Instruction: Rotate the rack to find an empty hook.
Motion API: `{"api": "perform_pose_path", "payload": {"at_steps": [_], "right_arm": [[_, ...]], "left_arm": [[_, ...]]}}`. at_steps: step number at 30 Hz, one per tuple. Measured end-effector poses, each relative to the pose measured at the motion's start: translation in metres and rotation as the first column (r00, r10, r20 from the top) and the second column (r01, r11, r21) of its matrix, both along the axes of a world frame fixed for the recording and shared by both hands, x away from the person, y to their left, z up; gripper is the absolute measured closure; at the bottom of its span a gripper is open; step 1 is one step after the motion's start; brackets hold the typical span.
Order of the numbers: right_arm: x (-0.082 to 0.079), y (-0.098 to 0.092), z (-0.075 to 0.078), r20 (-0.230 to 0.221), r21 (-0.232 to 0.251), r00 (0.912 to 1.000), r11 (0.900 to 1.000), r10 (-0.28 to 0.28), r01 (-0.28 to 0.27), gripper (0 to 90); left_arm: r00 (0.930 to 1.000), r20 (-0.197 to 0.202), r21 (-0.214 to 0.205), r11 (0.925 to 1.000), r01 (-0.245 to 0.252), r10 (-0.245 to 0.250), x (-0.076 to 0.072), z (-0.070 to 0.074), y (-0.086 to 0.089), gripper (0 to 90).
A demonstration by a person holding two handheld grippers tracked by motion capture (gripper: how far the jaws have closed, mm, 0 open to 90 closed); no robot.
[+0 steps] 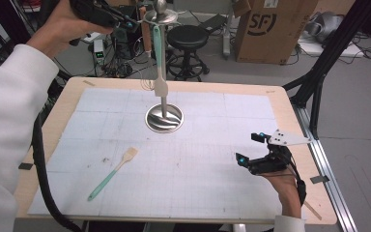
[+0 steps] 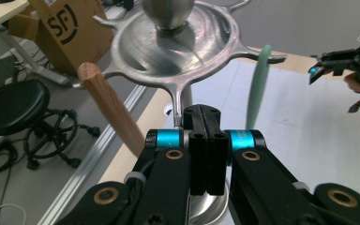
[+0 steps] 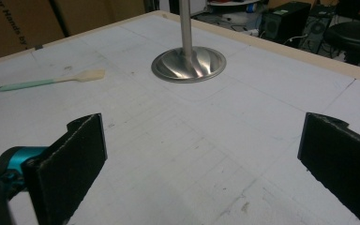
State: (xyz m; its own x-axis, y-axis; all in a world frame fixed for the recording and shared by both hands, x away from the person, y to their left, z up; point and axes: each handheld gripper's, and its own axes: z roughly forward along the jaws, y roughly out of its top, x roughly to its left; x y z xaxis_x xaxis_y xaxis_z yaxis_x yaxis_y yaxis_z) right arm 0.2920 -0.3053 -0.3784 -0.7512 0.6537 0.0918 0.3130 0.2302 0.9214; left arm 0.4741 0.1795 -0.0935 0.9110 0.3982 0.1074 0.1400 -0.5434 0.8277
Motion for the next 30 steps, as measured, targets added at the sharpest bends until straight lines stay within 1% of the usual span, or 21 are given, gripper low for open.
{"api": "perform_pose_path", "payload": {"at_steps": [2,5,7,9,10,12,16,17,19,21,25,27,30], "right_arm": [[0.0,0.0,0.0,0.001,0.001,1.0,1.0,-0.002,0.002,0.0],[0.0,-0.001,0.0,0.007,0.003,1.0,1.0,0.0,0.0,0.0],[0.0,-0.002,0.001,0.002,0.002,1.0,1.0,-0.003,0.003,0.0],[0.0,-0.002,0.001,-0.001,0.002,1.0,1.0,-0.003,0.003,0.0],[0.001,-0.002,0.0,0.004,-0.001,1.0,1.0,-0.002,0.002,0.0],[0.001,-0.002,0.0,-0.003,-0.004,1.0,1.0,0.0,0.0,0.0],[0.001,-0.002,-0.002,-0.003,-0.006,1.0,1.0,0.002,-0.002,0.0],[0.001,-0.002,-0.002,-0.009,-0.006,1.0,1.0,-0.001,0.001,0.0],[0.001,-0.002,-0.003,-0.013,-0.011,0.9999,0.9999,-0.001,0.001,0.0],[0.001,-0.001,-0.003,-0.014,-0.012,0.9999,0.9999,-0.002,0.002,0.0],[0.001,-0.002,-0.004,-0.012,-0.016,0.9999,0.9999,-0.002,0.002,0.0],[0.001,-0.003,-0.004,-0.014,-0.024,0.9999,0.9997,-0.005,0.005,0.0],[0.0,-0.004,-0.004,-0.017,-0.031,0.9998,0.9995,-0.01,0.01,0.0]], "left_arm": [[1.0,-0.003,-0.007,1.0,-0.005,0.005,0.003,-0.001,0.0,89.8],[0.9999,-0.005,0.001,0.9999,-0.016,0.016,0.008,-0.004,-0.001,89.9],[0.9996,-0.007,0.008,0.9996,-0.027,0.027,0.012,-0.006,-0.002,89.9],[0.9992,-0.008,0.004,0.9992,-0.039,0.039,0.015,-0.006,-0.001,89.9],[0.9991,-0.011,0.005,0.9991,-0.042,0.042,0.017,-0.006,-0.001,89.8],[0.9989,-0.011,0.002,0.999,-0.045,0.045,0.017,-0.006,0.0,89.9],[0.9987,-0.011,0.01,0.9987,-0.05,0.05,0.012,-0.003,0.006,89.9],[0.9984,-0.014,0.002,0.9985,-0.055,0.055,0.01,-0.003,0.008,89.9],[0.9976,-0.016,-0.001,0.9977,-0.067,0.067,0.006,-0.001,0.014,89.9],[0.9971,-0.014,0.008,0.9972,-0.074,0.074,0.001,0.001,0.02,89.9],[0.9968,-0.013,0.006,0.9969,-0.079,0.079,-0.01,0.003,0.027,89.9],[0.9968,-0.015,0.002,0.9969,-0.078,0.078,-0.016,0.002,0.03,89.9],[0.9968,-0.019,0.003,0.997,-0.078,0.078,-0.025,-0.004,0.033,89.9]]}}
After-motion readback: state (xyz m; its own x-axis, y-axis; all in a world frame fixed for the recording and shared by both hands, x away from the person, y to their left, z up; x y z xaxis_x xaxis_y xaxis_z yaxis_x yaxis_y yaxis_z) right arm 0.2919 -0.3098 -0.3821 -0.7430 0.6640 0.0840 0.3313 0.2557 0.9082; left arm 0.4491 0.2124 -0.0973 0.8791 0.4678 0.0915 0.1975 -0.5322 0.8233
